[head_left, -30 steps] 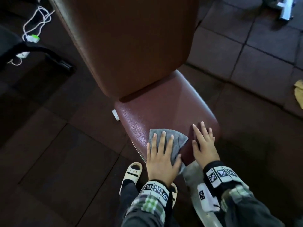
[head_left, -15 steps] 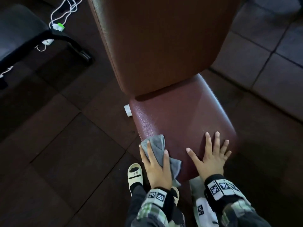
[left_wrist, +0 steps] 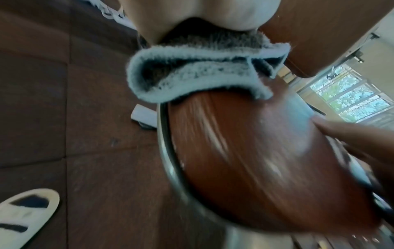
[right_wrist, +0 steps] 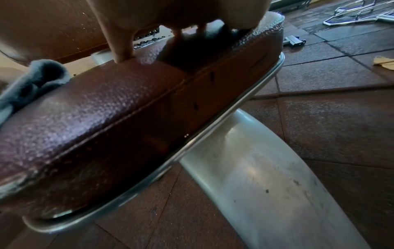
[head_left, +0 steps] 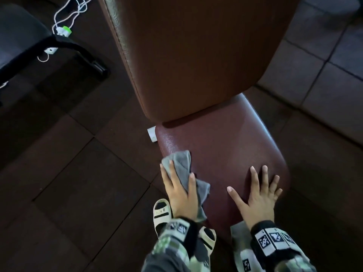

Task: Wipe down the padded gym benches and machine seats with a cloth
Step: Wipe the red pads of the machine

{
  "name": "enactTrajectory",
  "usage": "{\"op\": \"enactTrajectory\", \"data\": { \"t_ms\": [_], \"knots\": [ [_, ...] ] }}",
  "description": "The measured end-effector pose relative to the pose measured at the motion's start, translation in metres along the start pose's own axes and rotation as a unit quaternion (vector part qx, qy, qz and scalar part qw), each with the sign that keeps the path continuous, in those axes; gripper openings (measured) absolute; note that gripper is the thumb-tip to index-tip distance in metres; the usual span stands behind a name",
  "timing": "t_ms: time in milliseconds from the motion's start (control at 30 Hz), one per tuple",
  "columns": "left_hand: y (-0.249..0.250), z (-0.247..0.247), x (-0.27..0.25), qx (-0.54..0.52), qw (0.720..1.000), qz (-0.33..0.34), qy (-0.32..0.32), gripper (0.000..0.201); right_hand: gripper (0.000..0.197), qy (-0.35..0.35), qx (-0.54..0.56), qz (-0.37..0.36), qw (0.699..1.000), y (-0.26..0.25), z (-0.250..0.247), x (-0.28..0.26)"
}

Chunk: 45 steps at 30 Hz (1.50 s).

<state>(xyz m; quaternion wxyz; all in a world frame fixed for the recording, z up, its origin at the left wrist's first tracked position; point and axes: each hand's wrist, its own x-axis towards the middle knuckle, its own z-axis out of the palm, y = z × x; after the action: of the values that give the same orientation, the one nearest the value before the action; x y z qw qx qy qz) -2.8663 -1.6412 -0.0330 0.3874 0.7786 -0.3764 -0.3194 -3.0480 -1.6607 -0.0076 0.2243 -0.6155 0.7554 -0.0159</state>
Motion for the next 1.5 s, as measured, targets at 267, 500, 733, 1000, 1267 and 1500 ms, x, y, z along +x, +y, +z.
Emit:
{"op": "enactTrajectory", "data": {
  "t_ms": [267, 500, 733, 1000, 1267, 1500],
  "knots": [
    [0.015, -0.015, 0.076, 0.007, 1.000, -0.013, -0.005, 0.071, 0.099, 0.001, 0.023, 0.007, 1.000, -0.002, -0.002, -0.002],
    [0.023, -0.032, 0.159, 0.049, 0.997, 0.033, -0.056, 0.047, 0.100, 0.007, 0.030, 0.011, 0.999, -0.004, -0.004, -0.003],
    [0.015, -0.023, 0.127, 0.095, 0.990, 0.101, -0.015, 0.070, 0.104, 0.006, 0.035, 0.012, 0.999, -0.005, -0.004, -0.003],
    [0.059, -0.040, 0.188, 0.216, 0.968, 0.007, -0.128, 0.062, 0.103, 0.001, 0.037, 0.016, 0.999, -0.005, -0.004, -0.003],
    [0.035, -0.057, 0.159, 0.161, 0.980, 0.004, -0.114, 0.048, 0.101, -0.002, 0.043, 0.010, 0.999, -0.006, -0.009, -0.003],
    [0.012, -0.120, 0.110, 0.127, 0.971, -0.049, -0.198, 0.067, 0.086, -0.065, 0.058, 0.006, 0.996, 0.005, -0.021, -0.003]
  ]
}}
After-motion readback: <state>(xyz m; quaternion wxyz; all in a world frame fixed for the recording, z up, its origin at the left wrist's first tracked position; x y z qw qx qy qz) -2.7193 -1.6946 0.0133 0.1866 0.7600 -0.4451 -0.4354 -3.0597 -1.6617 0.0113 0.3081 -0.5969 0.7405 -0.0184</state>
